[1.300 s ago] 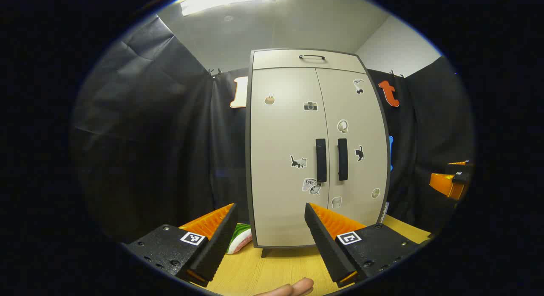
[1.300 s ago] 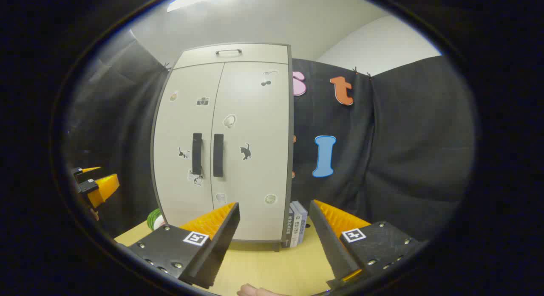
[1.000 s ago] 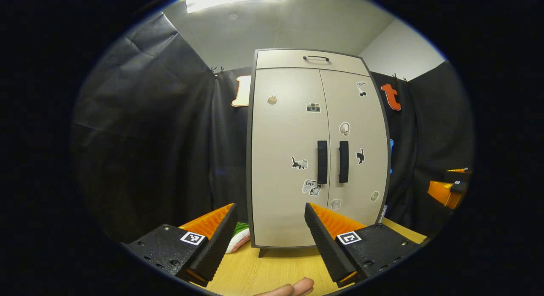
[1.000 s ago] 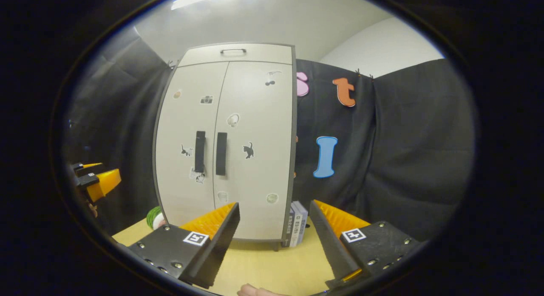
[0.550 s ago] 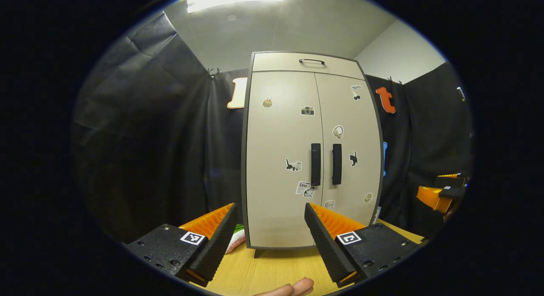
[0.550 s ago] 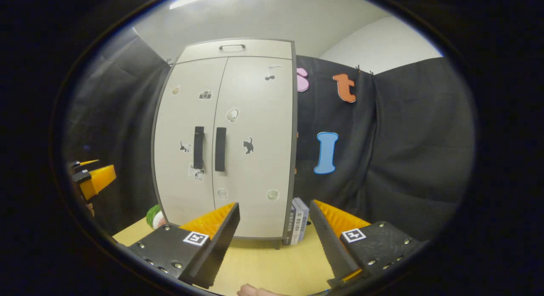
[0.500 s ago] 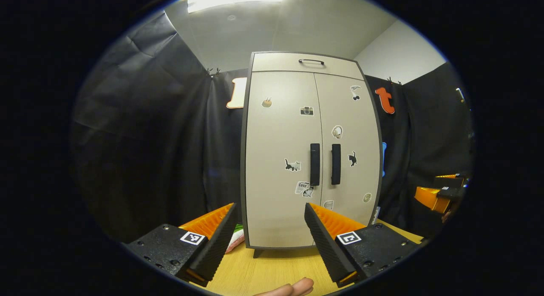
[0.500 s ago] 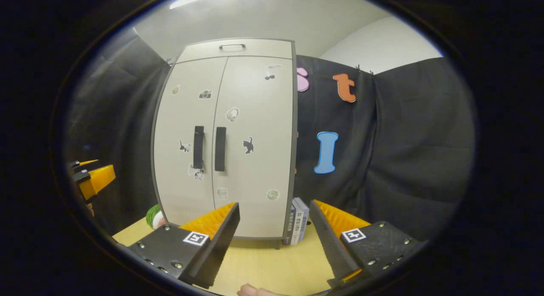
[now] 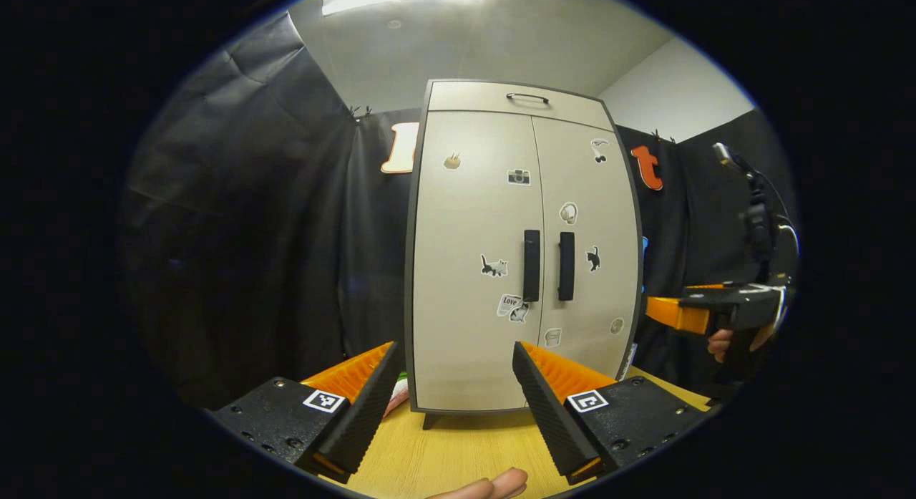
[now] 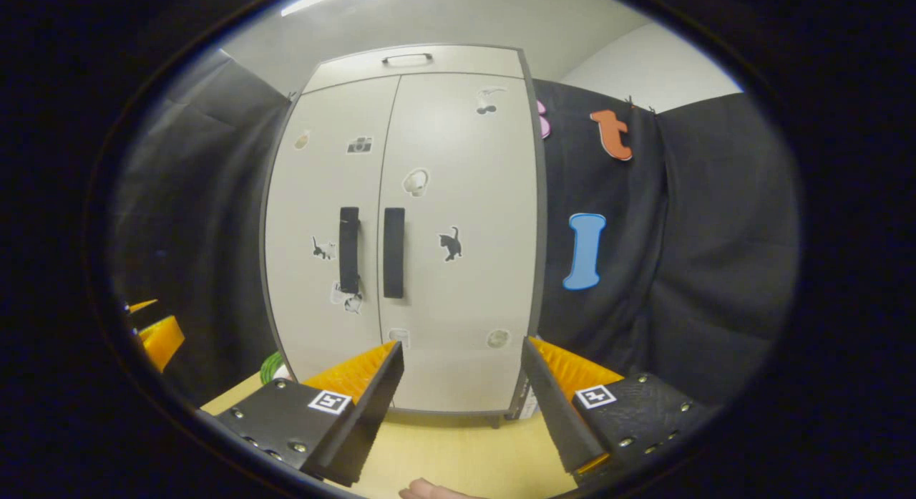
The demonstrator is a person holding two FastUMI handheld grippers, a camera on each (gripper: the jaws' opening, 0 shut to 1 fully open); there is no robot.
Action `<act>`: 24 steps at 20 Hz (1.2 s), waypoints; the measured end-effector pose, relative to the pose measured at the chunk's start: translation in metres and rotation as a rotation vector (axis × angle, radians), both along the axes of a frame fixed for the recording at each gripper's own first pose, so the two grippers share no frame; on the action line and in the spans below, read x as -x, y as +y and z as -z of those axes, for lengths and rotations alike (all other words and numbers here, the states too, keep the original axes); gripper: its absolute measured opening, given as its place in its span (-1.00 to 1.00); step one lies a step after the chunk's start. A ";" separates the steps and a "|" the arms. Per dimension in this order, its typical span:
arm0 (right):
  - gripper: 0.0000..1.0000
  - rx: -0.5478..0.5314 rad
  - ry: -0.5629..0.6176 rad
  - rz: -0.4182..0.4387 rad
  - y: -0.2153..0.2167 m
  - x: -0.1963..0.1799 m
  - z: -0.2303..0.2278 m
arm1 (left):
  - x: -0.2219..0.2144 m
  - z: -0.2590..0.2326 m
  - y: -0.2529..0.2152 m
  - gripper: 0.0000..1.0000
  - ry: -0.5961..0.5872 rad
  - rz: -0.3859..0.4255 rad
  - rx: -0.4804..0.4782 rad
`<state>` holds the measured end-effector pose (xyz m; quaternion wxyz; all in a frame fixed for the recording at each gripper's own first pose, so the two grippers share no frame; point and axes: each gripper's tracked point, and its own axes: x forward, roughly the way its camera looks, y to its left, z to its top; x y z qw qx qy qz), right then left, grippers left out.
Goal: Open the right door of the double-door shoe cabinet with the right hand, and open the left door with the left hand.
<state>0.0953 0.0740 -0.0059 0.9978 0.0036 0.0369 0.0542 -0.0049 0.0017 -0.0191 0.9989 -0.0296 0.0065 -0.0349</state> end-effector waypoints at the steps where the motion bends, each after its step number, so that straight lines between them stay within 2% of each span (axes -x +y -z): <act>1: 0.96 -0.004 -0.003 -0.009 0.009 -0.012 -0.004 | -0.002 0.005 0.000 0.94 0.010 0.006 -0.001; 2: 0.87 -0.009 -0.009 -0.025 0.020 -0.025 -0.009 | -0.002 0.008 0.000 0.94 0.016 0.011 -0.001; 3: 0.96 -0.014 -0.020 -0.045 0.032 -0.038 -0.015 | -0.004 0.011 0.001 0.94 0.019 0.016 -0.003; 8: 1.00 -0.007 -0.088 -0.075 0.073 -0.109 -0.046 | -0.004 0.027 0.013 0.94 0.030 0.025 0.006; 9: 0.96 -0.013 -0.086 -0.075 0.079 -0.122 -0.048 | -0.005 0.030 0.016 0.94 0.033 0.025 0.012; 11: 0.97 -0.022 -0.069 -0.062 0.084 -0.141 -0.046 | -0.006 0.036 0.026 0.94 0.041 0.019 0.019; 12: 0.87 -0.020 -0.057 -0.050 0.084 -0.149 -0.043 | -0.006 0.038 0.031 0.94 0.044 0.014 0.021; 13: 0.97 -0.026 -0.046 -0.041 0.085 -0.155 -0.040 | -0.009 0.040 0.035 0.94 0.045 0.010 0.020; 14: 0.87 -0.033 -0.043 -0.046 0.090 -0.160 -0.039 | -0.009 0.041 0.038 0.94 0.046 0.007 0.017; 15: 0.97 -0.031 -0.047 -0.039 0.091 -0.165 -0.039 | -0.008 0.042 0.042 0.94 0.044 0.006 0.015; 16: 0.97 -0.020 -0.052 -0.025 0.091 -0.169 -0.039 | -0.008 0.043 0.045 0.94 0.044 0.004 0.016; 20: 0.45 -0.014 -0.053 -0.017 0.102 -0.177 -0.033 | -0.004 0.048 0.051 0.94 0.046 0.003 0.018; 22: 0.46 -0.018 -0.046 0.009 0.107 -0.184 -0.029 | -0.003 0.049 0.051 0.94 0.046 0.002 0.017; 23: 0.25 -0.036 -0.026 0.010 0.106 -0.182 -0.028 | -0.003 0.048 0.050 0.94 0.046 0.000 0.017; 24: -0.06 -0.036 -0.031 0.008 0.105 -0.176 -0.031 | -0.002 0.048 0.050 0.94 0.046 -0.002 0.018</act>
